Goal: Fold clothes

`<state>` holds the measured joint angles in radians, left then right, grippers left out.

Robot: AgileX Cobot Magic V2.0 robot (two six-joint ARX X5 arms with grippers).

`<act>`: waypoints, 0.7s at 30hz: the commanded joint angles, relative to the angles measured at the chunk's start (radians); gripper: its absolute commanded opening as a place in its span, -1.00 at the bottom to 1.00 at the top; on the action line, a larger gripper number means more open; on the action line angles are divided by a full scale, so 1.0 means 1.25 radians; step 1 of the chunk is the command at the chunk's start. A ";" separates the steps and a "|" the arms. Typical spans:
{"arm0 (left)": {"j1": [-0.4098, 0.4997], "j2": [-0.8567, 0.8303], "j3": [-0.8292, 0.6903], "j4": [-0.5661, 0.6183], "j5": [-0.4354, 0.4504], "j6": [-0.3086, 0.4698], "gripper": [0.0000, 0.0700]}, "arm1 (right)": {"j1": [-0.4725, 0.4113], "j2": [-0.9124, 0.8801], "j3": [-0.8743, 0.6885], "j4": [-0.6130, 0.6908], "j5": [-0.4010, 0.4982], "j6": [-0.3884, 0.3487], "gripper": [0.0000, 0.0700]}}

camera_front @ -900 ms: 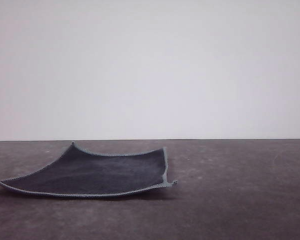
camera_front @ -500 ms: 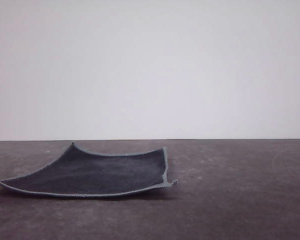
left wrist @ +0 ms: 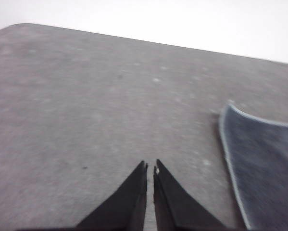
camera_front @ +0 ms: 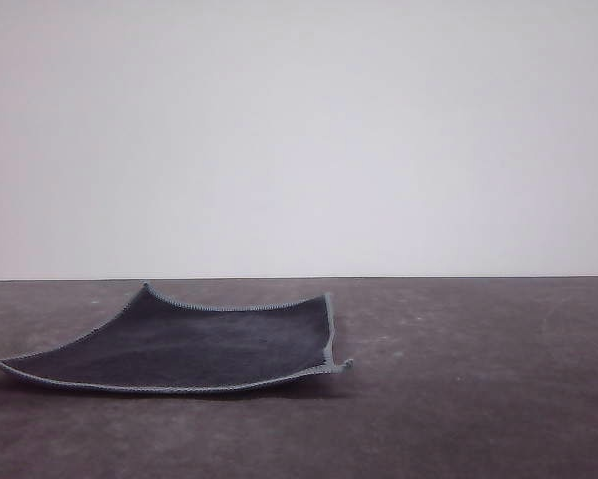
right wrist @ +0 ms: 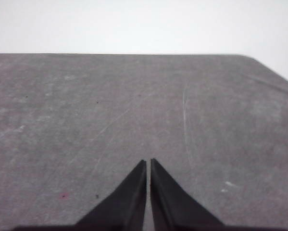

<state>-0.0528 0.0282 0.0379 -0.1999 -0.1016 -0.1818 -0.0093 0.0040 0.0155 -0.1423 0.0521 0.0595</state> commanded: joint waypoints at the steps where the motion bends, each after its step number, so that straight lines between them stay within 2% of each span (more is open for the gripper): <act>1: 0.001 0.007 0.017 -0.039 -0.029 -0.063 -0.96 | -0.001 0.001 0.007 0.002 0.001 0.053 -0.98; 6: 0.001 0.046 0.108 -0.037 -0.029 -0.112 -0.96 | 0.000 0.029 0.087 -0.019 0.000 0.112 -0.99; 11: 0.000 0.165 0.269 -0.037 -0.023 -0.121 -0.96 | 0.000 0.161 0.237 -0.019 -0.044 0.138 -0.98; 15: 0.000 0.314 0.411 -0.037 -0.011 -0.050 -0.97 | 0.000 0.327 0.382 -0.028 -0.107 0.122 -0.99; 17: 0.000 0.401 0.480 -0.039 -0.001 -0.004 -0.97 | 0.001 0.421 0.457 -0.044 -0.147 0.106 -0.98; 21: 0.000 0.572 0.593 -0.053 0.040 0.047 -0.97 | 0.006 0.613 0.586 -0.080 -0.217 0.060 -0.98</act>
<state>-0.0528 0.6946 0.7572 -0.2601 -0.0648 -0.1779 -0.0050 0.7168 0.7269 -0.2358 -0.2118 0.1681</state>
